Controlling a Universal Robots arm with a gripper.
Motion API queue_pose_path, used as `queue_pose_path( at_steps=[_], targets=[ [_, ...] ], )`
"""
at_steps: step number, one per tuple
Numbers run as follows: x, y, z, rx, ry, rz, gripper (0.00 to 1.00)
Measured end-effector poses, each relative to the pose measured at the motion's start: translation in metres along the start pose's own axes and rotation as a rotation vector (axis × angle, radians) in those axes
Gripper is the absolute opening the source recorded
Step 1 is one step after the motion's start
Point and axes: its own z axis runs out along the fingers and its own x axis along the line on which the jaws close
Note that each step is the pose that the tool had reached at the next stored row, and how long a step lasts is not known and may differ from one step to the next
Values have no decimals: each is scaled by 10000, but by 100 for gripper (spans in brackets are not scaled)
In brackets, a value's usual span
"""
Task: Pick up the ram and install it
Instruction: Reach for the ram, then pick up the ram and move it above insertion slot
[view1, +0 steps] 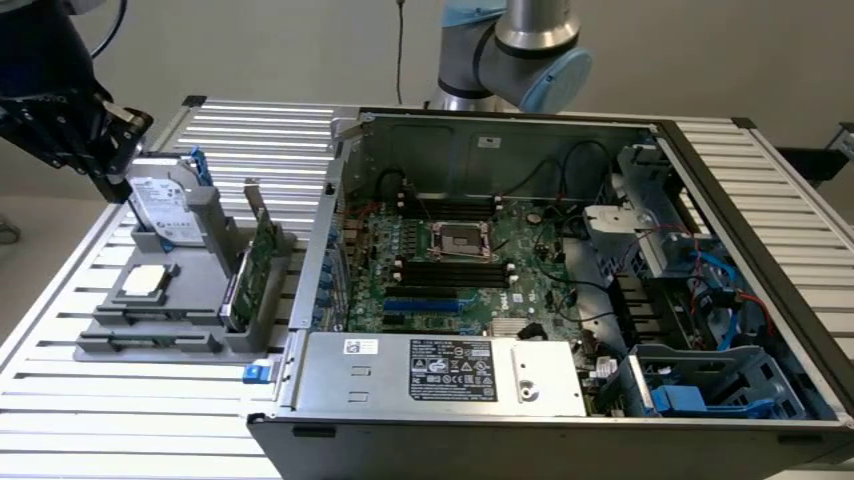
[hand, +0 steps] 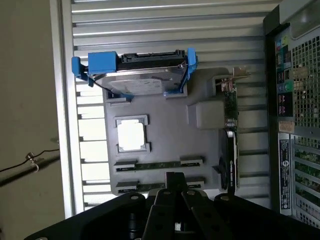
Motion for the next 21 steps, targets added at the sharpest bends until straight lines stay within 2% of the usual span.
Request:
queue_pose_path(
  at_steps=[5, 21],
  targets=[
    [83, -125, 14, 2, 7, 1, 11],
    [86, -127, 21, -40, 7, -1, 11]
  ],
)
